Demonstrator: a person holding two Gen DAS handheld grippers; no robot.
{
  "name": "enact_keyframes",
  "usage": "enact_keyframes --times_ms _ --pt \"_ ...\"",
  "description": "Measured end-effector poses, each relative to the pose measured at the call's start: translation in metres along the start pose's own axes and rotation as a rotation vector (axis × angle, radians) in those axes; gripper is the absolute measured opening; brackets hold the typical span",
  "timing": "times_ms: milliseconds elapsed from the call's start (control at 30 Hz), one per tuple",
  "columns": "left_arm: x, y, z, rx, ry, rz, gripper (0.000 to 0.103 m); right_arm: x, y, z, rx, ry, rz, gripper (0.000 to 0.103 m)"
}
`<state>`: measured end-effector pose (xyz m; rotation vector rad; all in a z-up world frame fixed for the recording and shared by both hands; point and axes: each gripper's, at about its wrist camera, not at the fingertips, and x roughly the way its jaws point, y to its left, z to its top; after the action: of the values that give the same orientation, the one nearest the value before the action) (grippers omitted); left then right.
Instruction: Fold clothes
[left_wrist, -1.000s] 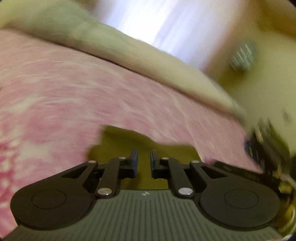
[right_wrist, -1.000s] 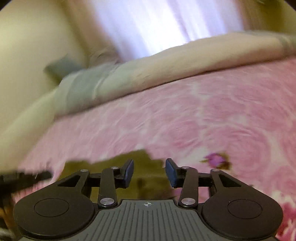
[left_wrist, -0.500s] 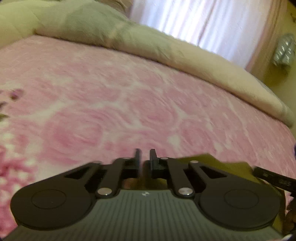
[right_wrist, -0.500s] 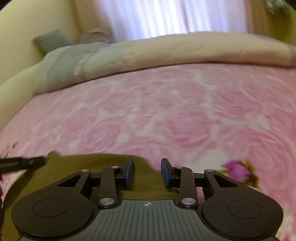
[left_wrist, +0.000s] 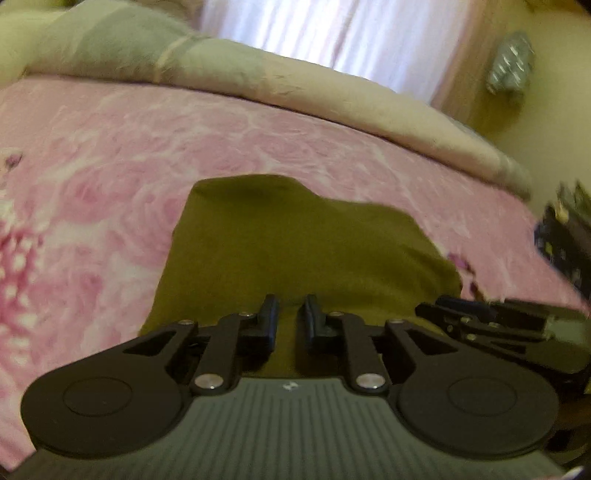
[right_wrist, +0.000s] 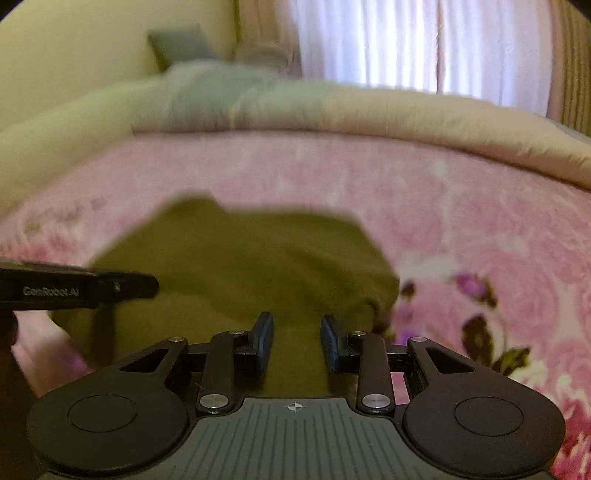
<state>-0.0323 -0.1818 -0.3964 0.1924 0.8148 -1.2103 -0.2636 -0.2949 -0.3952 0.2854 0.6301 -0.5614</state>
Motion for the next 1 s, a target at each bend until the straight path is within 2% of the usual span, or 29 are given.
enact_keyframes --times_ms 33,133,233,267,300,400,500,533,567,600,633,767,1000 --pt "-0.004 -0.001 0.005 -0.013 0.007 0.006 0.013 0.003 0.002 -0.001 -0.016 0.016 -0.004 0.031" --pt "-0.028 -0.017 0.011 0.065 -0.032 0.062 0.011 -0.016 0.002 0.013 0.0 -0.002 -0.012 0.031" --pt "-0.048 -0.028 0.0 0.062 -0.029 0.025 0.012 -0.046 0.011 0.008 -0.003 -0.053 -0.006 0.031" --pt "-0.045 -0.031 -0.005 0.068 -0.003 0.034 0.012 -0.053 0.015 0.002 0.0 -0.049 0.005 0.031" --pt "-0.038 -0.032 -0.012 0.077 0.023 0.062 0.015 -0.052 0.019 -0.003 -0.009 -0.022 0.014 0.031" --pt "-0.038 -0.04 -0.016 0.084 0.026 0.107 0.016 -0.037 0.026 -0.02 -0.019 0.065 -0.002 0.031" --pt "-0.057 -0.049 -0.012 0.085 0.036 0.151 0.016 -0.046 0.025 -0.009 0.022 0.074 -0.015 0.032" --pt "-0.062 -0.05 -0.013 0.087 0.041 0.169 0.017 -0.053 0.024 -0.006 0.047 0.075 -0.011 0.035" --pt "-0.066 -0.053 -0.014 0.089 0.048 0.186 0.02 -0.059 0.023 -0.003 0.072 0.076 -0.006 0.043" --pt "-0.071 -0.055 -0.016 0.088 0.054 0.203 0.022 -0.066 0.022 0.001 0.098 0.076 -0.002 0.072" --pt "-0.075 -0.058 -0.019 0.085 0.066 0.22 0.024 -0.072 0.021 0.003 0.12 0.075 0.004 0.084" --pt "-0.092 -0.071 -0.036 0.099 0.115 0.287 0.032 -0.094 0.027 -0.007 0.146 0.094 0.01 0.084" --pt "-0.119 -0.086 -0.057 0.141 0.141 0.326 0.037 -0.118 0.036 -0.022 0.156 0.144 -0.052 0.084"
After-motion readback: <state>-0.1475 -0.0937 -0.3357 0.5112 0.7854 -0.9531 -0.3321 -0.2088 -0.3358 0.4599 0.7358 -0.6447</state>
